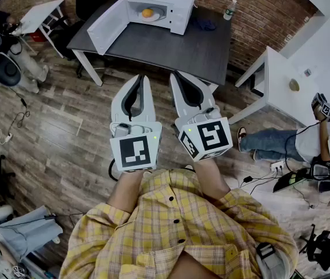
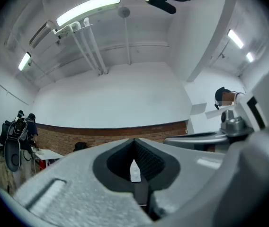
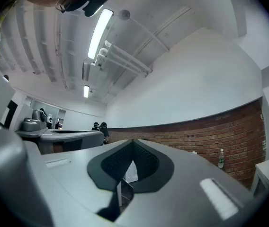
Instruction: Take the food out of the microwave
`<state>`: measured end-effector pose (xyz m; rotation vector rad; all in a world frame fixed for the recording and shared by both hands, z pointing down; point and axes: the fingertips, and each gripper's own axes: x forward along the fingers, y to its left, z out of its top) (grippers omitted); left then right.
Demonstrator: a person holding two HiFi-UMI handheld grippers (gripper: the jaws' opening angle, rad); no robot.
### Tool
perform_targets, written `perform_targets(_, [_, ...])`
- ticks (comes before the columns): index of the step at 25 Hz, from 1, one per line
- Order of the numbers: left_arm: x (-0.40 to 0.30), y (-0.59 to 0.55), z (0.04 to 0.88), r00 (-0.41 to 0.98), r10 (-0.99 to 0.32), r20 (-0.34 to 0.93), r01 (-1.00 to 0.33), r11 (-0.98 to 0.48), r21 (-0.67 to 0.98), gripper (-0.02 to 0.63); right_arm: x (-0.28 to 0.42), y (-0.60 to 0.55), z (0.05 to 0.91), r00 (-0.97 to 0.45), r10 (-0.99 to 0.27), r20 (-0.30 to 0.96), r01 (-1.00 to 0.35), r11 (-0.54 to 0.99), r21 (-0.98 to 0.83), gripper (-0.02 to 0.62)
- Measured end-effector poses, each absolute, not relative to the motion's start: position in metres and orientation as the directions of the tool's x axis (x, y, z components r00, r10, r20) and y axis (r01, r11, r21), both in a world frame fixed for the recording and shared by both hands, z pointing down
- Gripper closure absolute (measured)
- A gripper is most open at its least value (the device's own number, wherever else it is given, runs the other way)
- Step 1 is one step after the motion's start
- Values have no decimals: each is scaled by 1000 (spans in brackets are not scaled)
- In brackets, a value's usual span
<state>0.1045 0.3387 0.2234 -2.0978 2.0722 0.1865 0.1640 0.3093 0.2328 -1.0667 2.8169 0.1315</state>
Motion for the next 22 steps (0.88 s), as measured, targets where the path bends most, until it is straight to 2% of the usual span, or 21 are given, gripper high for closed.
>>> perform_targets(6, [83, 356, 232, 44, -978, -205, -999, -38, -33, 606, 146, 328, 235, -723, -673, -156, -681, 733, -2, 592])
perform_targets(13, [68, 353, 242, 60, -977, -204, -998, -61, -1, 606, 130, 329, 239, -714, -688, -132, -697, 717, 31, 592])
perform_targets(22, [47, 307, 257, 81, -983, -167, -996, -76, -39, 606, 102, 281, 251, -712, -687, -145, -695, 719, 2, 592])
